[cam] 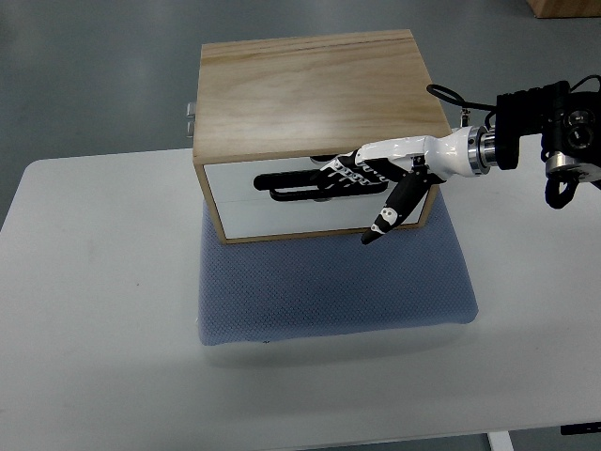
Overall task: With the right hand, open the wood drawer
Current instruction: 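Hook the right hand fingers behind the black handle of the upper drawer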
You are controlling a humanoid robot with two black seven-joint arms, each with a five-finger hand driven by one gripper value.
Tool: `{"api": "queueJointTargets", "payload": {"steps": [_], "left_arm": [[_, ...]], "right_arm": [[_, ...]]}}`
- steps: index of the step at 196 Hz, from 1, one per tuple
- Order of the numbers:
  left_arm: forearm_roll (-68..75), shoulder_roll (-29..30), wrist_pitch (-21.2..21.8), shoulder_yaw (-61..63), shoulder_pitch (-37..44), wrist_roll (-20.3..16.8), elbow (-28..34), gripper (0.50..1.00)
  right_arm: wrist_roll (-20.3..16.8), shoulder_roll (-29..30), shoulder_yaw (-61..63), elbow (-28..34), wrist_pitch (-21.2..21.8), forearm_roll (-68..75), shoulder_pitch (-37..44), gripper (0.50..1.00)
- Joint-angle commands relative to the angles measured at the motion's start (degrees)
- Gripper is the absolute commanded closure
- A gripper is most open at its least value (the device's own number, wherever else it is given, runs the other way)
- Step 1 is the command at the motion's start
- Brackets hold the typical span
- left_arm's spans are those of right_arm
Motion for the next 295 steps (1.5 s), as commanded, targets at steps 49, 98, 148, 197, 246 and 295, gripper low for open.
{"api": "queueJointTargets", "payload": {"steps": [49,98,148,197,246,295], "left_arm": [[0.0,0.0,0.0,0.0,0.0,0.04,0.0,0.5],[0.0,0.0,0.0,0.0,0.0,-0.05,0.0,0.5],[0.0,0.0,0.0,0.0,0.0,0.04,0.0,0.5],[0.0,0.0,0.0,0.0,0.0,-0.05,0.0,0.5],[0.0,0.0,0.0,0.0,0.0,0.04,0.0,0.5],[0.0,0.0,0.0,0.0,0.0,-0.05,0.0,0.5]], "right_arm": [[-0.13,-0.5,0.0,2.34,0.01,0.52,-0.01,0.556],[-3.29,-1.03,0.0,3.75,0.01,1.13,-0.01,0.556],[-4.35,-1.47,0.09,3.75,0.01,2.01,-0.98,0.556],[-7.16,-1.73,0.09,3.75,0.01,4.74,-0.98,0.556],[-9.71,-2.52,0.09,3.93,0.01,8.42,-0.63,0.556],[-13.14,-2.87,0.09,4.45,0.01,11.42,-0.19,0.556]]}}
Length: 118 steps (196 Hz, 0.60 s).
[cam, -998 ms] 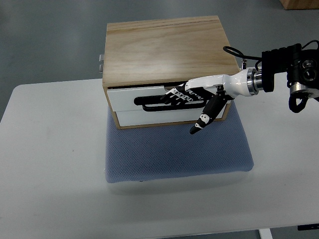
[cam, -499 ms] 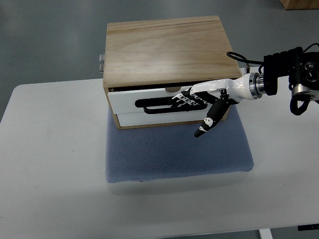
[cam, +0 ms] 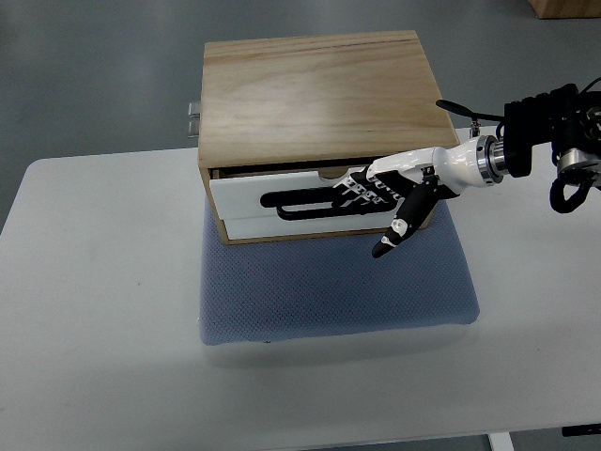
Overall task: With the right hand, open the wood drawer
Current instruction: 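Hook the right hand fingers behind the black handle of the upper drawer, then pull the upper drawer toward the robot with the right hand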
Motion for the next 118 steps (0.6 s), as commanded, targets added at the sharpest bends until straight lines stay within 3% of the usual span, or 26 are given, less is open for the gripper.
{"api": "queueJointTargets", "payload": {"steps": [1,88,118], "left_arm": [[0.0,0.0,0.0,0.0,0.0,-0.03,0.0,0.5],[0.0,0.0,0.0,0.0,0.0,-0.03,0.0,0.5],[0.0,0.0,0.0,0.0,0.0,-0.03,0.0,0.5]], "right_arm": [[-0.53,-0.19,-0.01,0.58,0.0,0.34,0.07,0.556],[-0.53,-1.34,0.16,2.78,0.0,0.43,0.16,0.556],[-0.53,-3.27,0.16,6.21,0.0,1.05,0.6,0.556]]}}
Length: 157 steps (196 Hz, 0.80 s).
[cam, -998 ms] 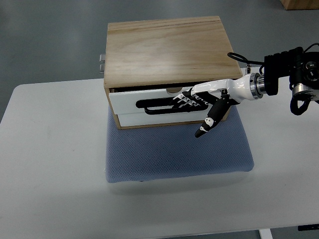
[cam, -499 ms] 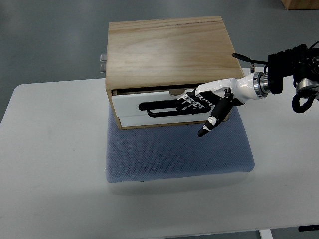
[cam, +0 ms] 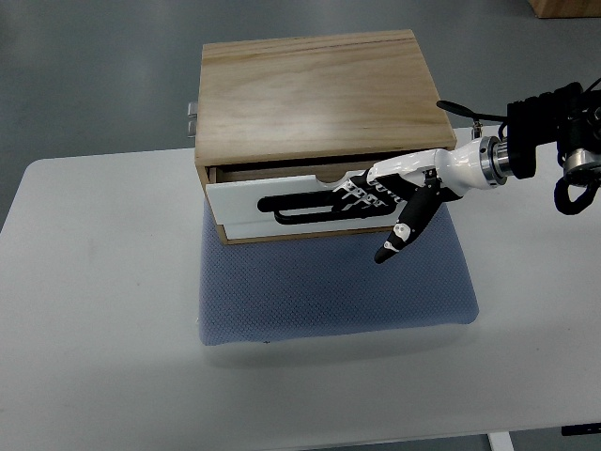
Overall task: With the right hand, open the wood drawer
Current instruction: 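Pull the upper drawer toward the robot with the right hand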
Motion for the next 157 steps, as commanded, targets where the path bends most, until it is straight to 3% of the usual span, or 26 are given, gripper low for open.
{"api": "queueJointTargets", "payload": {"steps": [1,69,157], "left_arm": [[0.0,0.0,0.0,0.0,0.0,-0.05,0.0,0.5],[0.0,0.0,0.0,0.0,0.0,-0.05,0.0,0.5],[0.0,0.0,0.0,0.0,0.0,0.03,0.0,0.5]], "right_arm": [[0.0,-1.17,0.03,2.25,0.0,0.57,0.2,0.556],[-0.18,-4.42,-0.06,7.87,0.0,1.98,1.08,0.556],[-1.06,-5.74,-0.15,10.07,0.0,3.91,0.81,0.556]]}}
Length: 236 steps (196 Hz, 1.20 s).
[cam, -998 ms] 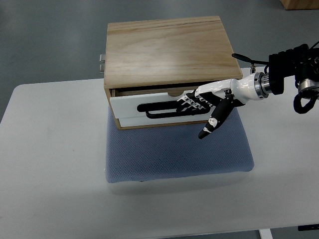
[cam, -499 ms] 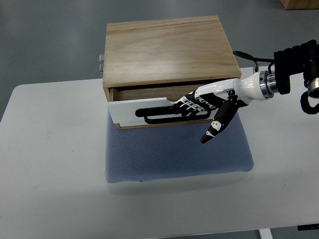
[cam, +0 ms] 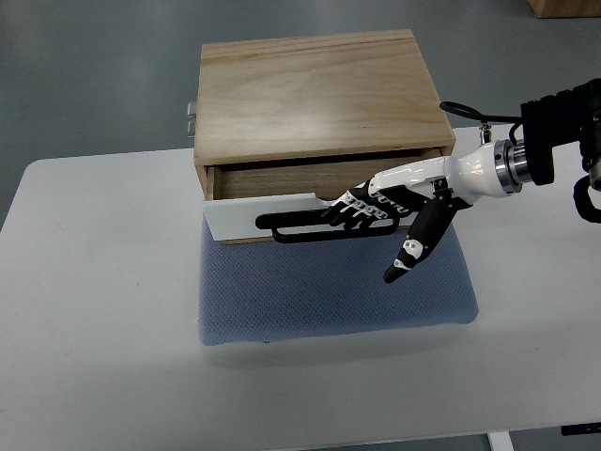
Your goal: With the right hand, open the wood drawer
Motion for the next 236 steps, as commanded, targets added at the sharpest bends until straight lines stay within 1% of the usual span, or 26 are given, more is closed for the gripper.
{"api": "queueJointTargets", "payload": {"steps": [1,15,41,59,80,103,116,118,121,126,128,139,141,142,157,164,166,173,193,195,210,212,223,236], "left_arm": [[0.0,0.0,0.0,0.0,0.0,-0.04,0.0,0.5],[0.0,0.0,0.0,0.0,0.0,0.04,0.0,0.5],[0.0,0.0,0.0,0.0,0.0,0.05,0.0,0.5],[0.0,0.0,0.0,0.0,0.0,-0.04,0.0,0.5],[0.0,0.0,0.0,0.0,0.0,-0.04,0.0,0.5],[0.0,0.0,0.0,0.0,0.0,-0.04,0.0,0.5],[0.0,0.0,0.0,0.0,0.0,0.05,0.0,0.5],[0.0,0.0,0.0,0.0,0.0,-0.04,0.0,0.5],[0.0,0.0,0.0,0.0,0.0,-0.04,0.0,0.5],[0.0,0.0,0.0,0.0,0.0,0.04,0.0,0.5],[0.0,0.0,0.0,0.0,0.0,0.05,0.0,0.5],[0.0,0.0,0.0,0.0,0.0,-0.04,0.0,0.5],[0.0,0.0,0.0,0.0,0.0,-0.04,0.0,0.5],[0.0,0.0,0.0,0.0,0.0,0.04,0.0,0.5],[0.0,0.0,0.0,0.0,0.0,-0.04,0.0,0.5],[0.0,0.0,0.0,0.0,0.0,0.05,0.0,0.5],[0.0,0.0,0.0,0.0,0.0,0.05,0.0,0.5],[0.0,0.0,0.0,0.0,0.0,0.04,0.0,0.5],[0.0,0.0,0.0,0.0,0.0,0.04,0.0,0.5],[0.0,0.0,0.0,0.0,0.0,0.05,0.0,0.5],[0.0,0.0,0.0,0.0,0.0,-0.04,0.0,0.5],[0.0,0.0,0.0,0.0,0.0,-0.04,0.0,0.5],[0.0,0.0,0.0,0.0,0.0,0.05,0.0,0.5],[0.0,0.0,0.0,0.0,0.0,-0.04,0.0,0.5]], "right_arm": [[-0.28,-0.65,0.0,1.03,0.0,1.3,-0.01,0.556],[-0.72,-1.0,0.0,1.38,0.0,1.65,-0.01,0.556],[-0.45,-1.18,0.53,1.03,0.0,1.92,0.43,0.556],[-0.37,-1.35,2.02,0.33,0.0,4.2,2.63,0.556],[-0.37,-1.62,5.71,-2.13,0.0,7.37,4.83,0.556],[-0.37,-1.62,10.2,-7.05,0.0,9.3,7.2,0.556],[-0.37,-1.53,11.78,-12.24,0.0,10.27,8.08,0.556],[-0.37,-1.27,12.22,-14.6,0.0,10.27,8.34,0.556],[-0.28,-1.09,12.39,-15.67,0.0,10.27,8.43,0.556],[-0.28,-0.83,13.27,-19.26,0.0,10.35,8.61,0.556],[-0.28,-0.83,13.27,-19.27,0.0,10.35,8.61,0.556],[-0.1,-0.21,15.64,-25.85,0.0,10.44,8.52,0.556],[-0.1,-0.21,15.65,-25.86,0.0,10.44,8.52,0.556],[-0.1,-0.04,16.08,-27.08,0.0,10.44,8.52,0.558],[-0.1,1.72,18.9,-34.48,0.0,11.15,7.9,0.556],[-0.1,2.34,19.95,-39.12,0.0,11.85,7.38,0.556],[-0.1,2.34,19.95,-39.13,0.0,11.85,7.38,0.556],[-0.1,2.78,20.92,-43.96,0.0,13.16,6.94,0.558],[-0.1,5.23,22.32,-55.21,0.0,18.35,5.8,0.558],[-0.1,5.24,22.33,-55.22,0.0,18.35,5.79,0.558],[-0.02,8.05,22.41,-62.94,0.0,23.01,4.22,0.558],[-0.02,8.05,22.41,-62.95,0.0,23.01,4.21,0.558],[0.16,9.89,22.41,-67.16,0.0,26.08,2.37,0.556],[1.13,11.56,22.41,-69.63,0.0,28.2,0.7,0.556]]}}
